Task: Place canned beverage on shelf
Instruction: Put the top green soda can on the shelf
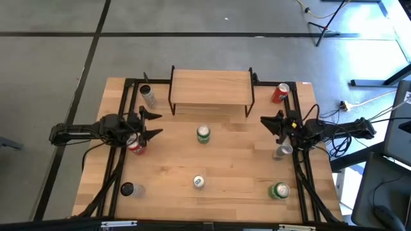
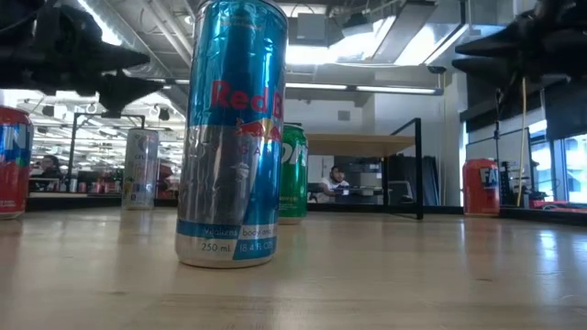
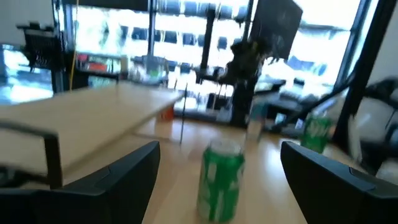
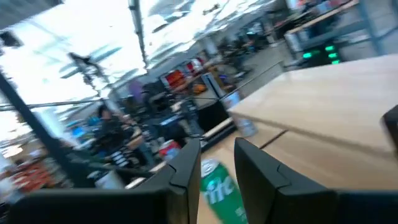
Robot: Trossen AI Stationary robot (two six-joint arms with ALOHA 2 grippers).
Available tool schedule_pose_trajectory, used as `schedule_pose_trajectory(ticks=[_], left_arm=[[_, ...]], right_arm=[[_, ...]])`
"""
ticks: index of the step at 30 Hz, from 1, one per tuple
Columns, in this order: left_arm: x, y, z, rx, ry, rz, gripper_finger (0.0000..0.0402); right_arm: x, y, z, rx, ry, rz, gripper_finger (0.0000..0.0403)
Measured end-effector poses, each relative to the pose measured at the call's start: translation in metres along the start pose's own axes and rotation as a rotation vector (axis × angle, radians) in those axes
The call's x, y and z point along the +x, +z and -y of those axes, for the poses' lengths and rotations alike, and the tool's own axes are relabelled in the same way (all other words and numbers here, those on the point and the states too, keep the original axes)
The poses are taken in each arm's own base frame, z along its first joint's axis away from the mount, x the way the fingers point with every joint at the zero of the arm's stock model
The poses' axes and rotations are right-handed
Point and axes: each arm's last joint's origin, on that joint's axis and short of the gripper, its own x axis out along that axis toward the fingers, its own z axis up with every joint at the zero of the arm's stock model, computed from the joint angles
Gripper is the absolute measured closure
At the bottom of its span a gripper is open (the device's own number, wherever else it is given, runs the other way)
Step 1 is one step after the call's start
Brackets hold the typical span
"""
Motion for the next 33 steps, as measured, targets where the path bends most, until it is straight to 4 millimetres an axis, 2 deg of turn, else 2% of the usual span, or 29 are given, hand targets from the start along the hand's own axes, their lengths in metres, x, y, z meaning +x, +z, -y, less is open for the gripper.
schedule_pose_trajectory(ticks=[5, 9, 16, 19, 23, 28, 33], left_arm=[[-0.002, 0.019, 0.002, -0.065, -0.038, 0.198, 0.0075], [-0.005, 0.030, 0.003, -0.087, -0.032, 0.309, 0.0075], [-0.005, 0.031, 0.003, -0.100, -0.034, 0.321, 0.0075], [-0.005, 0.031, 0.003, -0.099, -0.034, 0.320, 0.0075], [-0.005, 0.030, 0.003, -0.099, -0.034, 0.318, 0.0075], [-0.005, 0.030, 0.003, -0.097, -0.030, 0.318, 0.0075], [-0.005, 0.031, 0.003, -0.097, -0.030, 0.319, 0.0075]], right_arm=[[0.019, 0.017, -0.017, -0.037, -0.098, -0.014, 0.0315], [0.042, 0.031, -0.035, -0.128, -0.131, -0.042, 0.0315], [0.096, 0.053, -0.060, -0.252, -0.165, -0.099, 0.0315], [0.121, 0.057, -0.066, -0.285, -0.121, -0.202, 0.0307], [0.150, 0.058, -0.074, -0.298, -0.059, -0.360, 0.0267], [0.180, 0.051, -0.084, -0.384, -0.019, -0.494, 0.0188], [0.201, 0.035, -0.083, -0.418, -0.078, -0.664, 0.0115]])
